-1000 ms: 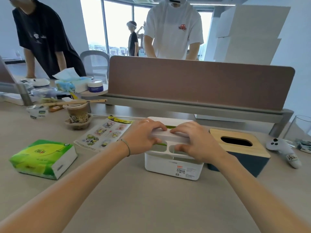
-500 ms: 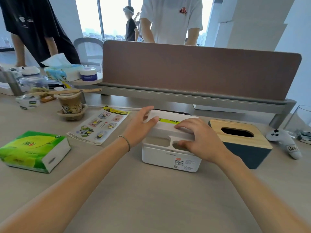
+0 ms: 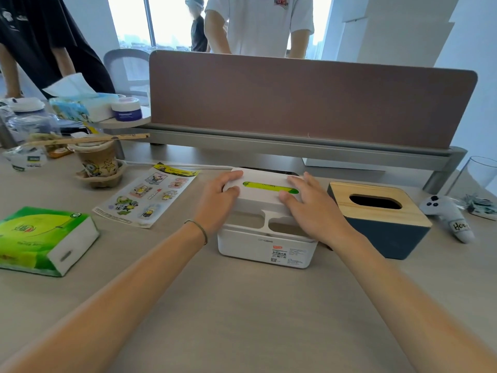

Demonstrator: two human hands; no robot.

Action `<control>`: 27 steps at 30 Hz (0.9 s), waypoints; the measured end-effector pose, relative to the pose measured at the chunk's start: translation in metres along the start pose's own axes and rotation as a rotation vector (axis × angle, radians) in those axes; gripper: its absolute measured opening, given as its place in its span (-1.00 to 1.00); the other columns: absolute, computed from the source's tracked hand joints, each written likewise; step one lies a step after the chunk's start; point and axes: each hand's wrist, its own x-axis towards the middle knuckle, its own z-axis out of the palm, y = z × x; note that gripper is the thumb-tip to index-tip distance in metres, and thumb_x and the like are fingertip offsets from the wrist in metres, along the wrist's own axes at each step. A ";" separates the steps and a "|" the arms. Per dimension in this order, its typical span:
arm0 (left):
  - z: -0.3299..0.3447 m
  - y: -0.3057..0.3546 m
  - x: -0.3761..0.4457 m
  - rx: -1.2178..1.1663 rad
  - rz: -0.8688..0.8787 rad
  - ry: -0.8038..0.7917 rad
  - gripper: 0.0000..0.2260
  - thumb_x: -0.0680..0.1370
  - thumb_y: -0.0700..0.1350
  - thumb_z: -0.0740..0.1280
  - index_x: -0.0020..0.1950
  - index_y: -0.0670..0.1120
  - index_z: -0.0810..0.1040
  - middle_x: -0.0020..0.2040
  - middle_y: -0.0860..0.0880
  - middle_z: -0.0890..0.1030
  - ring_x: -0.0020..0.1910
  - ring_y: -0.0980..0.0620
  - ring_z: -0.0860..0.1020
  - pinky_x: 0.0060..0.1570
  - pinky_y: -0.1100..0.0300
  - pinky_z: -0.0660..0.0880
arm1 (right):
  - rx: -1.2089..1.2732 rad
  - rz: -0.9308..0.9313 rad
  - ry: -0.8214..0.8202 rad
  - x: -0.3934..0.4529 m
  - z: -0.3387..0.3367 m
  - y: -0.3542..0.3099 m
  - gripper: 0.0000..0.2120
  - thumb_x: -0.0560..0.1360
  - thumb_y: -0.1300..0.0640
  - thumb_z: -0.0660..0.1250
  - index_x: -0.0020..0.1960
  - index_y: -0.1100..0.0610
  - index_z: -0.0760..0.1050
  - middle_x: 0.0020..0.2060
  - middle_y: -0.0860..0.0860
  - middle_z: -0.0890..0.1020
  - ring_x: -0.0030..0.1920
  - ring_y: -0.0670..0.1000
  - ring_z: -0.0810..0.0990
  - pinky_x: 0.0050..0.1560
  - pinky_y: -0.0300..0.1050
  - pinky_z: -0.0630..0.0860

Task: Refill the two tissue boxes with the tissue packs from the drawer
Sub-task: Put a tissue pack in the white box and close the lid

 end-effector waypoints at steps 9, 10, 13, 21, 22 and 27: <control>0.003 -0.007 0.007 0.060 -0.024 -0.053 -0.61 0.65 -0.24 0.22 0.49 -0.05 0.47 0.60 0.08 0.28 0.54 0.08 0.29 0.29 0.40 0.24 | -0.087 0.014 0.085 0.000 0.004 -0.001 -0.41 0.60 -0.26 0.11 0.54 0.00 0.25 0.51 0.05 0.26 0.51 0.09 0.22 0.47 0.15 0.28; 0.003 -0.007 0.006 0.081 -0.010 -0.063 -0.60 0.65 -0.26 0.22 0.49 -0.06 0.46 0.61 0.08 0.27 0.55 0.10 0.27 0.23 0.48 0.22 | -0.121 0.013 0.082 0.001 0.003 -0.001 -0.39 0.60 -0.27 0.09 0.55 0.01 0.24 0.50 0.06 0.27 0.50 0.10 0.22 0.47 0.16 0.26; -0.002 0.000 0.002 0.356 0.093 -0.083 -0.59 0.67 -0.21 0.16 0.52 -0.05 0.43 0.62 0.05 0.25 0.60 0.01 0.20 0.39 0.42 0.19 | -0.269 0.012 0.074 0.003 0.003 -0.003 -0.32 0.59 -0.32 0.01 0.56 0.07 0.21 0.50 0.10 0.28 0.51 0.13 0.21 0.51 0.16 0.20; 0.004 0.013 -0.002 0.639 0.212 -0.136 -0.73 0.65 -0.17 0.14 0.35 -0.12 0.40 0.32 -0.13 0.55 0.09 -0.11 0.56 0.08 0.05 0.47 | -0.303 0.019 0.055 0.007 0.012 -0.002 -0.27 0.60 -0.33 -0.05 0.59 0.13 0.14 0.59 0.06 0.18 0.60 0.11 0.05 0.57 0.09 0.07; 0.005 0.009 -0.002 0.593 0.212 -0.141 -0.73 0.66 -0.18 0.14 0.36 -0.13 0.38 0.31 -0.12 0.54 0.06 -0.09 0.55 0.05 0.08 0.44 | -0.298 0.028 0.055 0.007 0.014 -0.002 -0.27 0.60 -0.33 -0.04 0.60 0.13 0.11 0.61 0.04 0.15 0.61 0.11 0.02 0.57 0.08 0.06; 0.007 0.007 0.002 0.600 0.244 -0.136 -0.71 0.65 -0.18 0.15 0.37 -0.13 0.38 0.36 -0.09 0.52 0.08 -0.07 0.55 0.01 0.16 0.39 | -0.279 0.063 0.080 0.009 0.018 -0.002 -0.25 0.59 -0.34 -0.03 0.61 0.10 0.08 0.61 0.02 0.13 0.61 0.11 0.05 0.55 0.07 0.10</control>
